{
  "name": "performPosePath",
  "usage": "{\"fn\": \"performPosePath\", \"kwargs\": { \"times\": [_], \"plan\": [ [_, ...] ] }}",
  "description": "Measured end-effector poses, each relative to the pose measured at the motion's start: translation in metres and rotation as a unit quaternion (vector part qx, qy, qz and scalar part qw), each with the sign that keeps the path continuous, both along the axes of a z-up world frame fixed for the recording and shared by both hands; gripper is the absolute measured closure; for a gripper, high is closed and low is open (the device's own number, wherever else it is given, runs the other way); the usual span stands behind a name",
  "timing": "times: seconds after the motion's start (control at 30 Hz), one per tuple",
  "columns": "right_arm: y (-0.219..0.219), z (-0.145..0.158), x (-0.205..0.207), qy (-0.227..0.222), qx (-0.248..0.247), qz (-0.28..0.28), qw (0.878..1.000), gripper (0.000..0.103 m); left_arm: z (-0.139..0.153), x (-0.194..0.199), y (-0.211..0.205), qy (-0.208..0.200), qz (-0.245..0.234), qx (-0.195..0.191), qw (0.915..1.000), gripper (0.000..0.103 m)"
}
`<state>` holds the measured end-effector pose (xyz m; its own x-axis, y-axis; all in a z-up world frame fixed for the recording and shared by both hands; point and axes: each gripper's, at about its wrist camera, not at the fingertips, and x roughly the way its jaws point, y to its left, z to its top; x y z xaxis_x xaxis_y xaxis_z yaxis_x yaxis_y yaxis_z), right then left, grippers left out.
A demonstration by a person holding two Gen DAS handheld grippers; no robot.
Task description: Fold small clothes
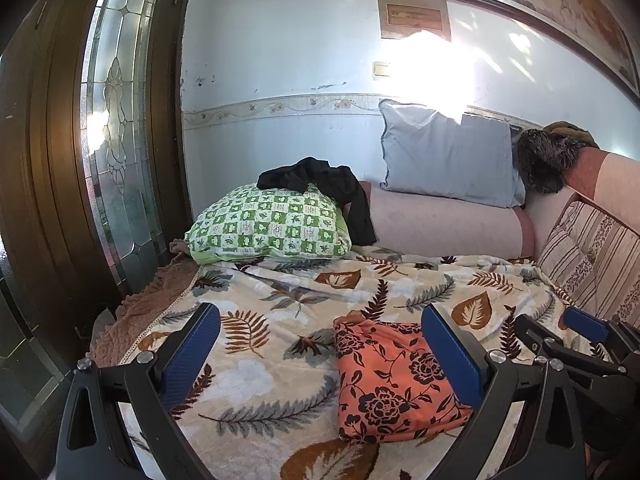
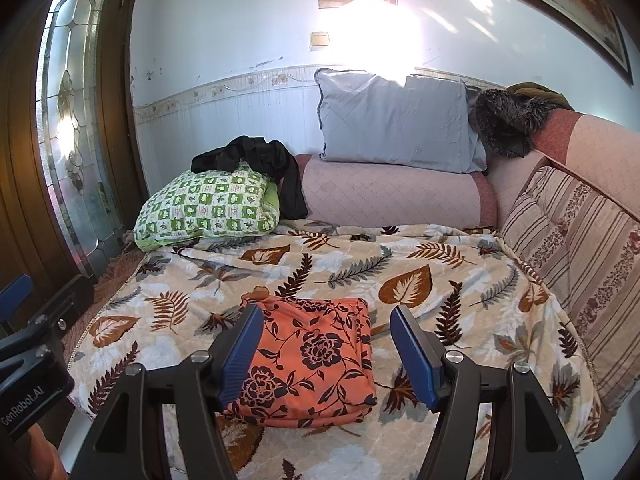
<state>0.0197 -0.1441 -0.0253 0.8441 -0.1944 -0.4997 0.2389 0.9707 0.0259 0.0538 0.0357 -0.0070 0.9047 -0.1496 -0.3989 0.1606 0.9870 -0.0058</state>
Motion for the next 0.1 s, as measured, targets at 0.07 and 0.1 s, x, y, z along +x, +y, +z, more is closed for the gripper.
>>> {"fn": "performPosePath", "kwargs": {
  "times": [0.07,0.1],
  "plan": [
    [-0.001,-0.006,0.006,0.006,-0.001,0.000,1.000,0.033,-0.005,0.010,0.001,0.003,0.006,-0.004,1.0000,0.003],
    [-0.003,-0.009,0.010,0.008,-0.001,-0.002,1.000,0.033,-0.009,0.017,0.002,0.008,0.010,-0.004,0.9999,0.003]
  ]
}}
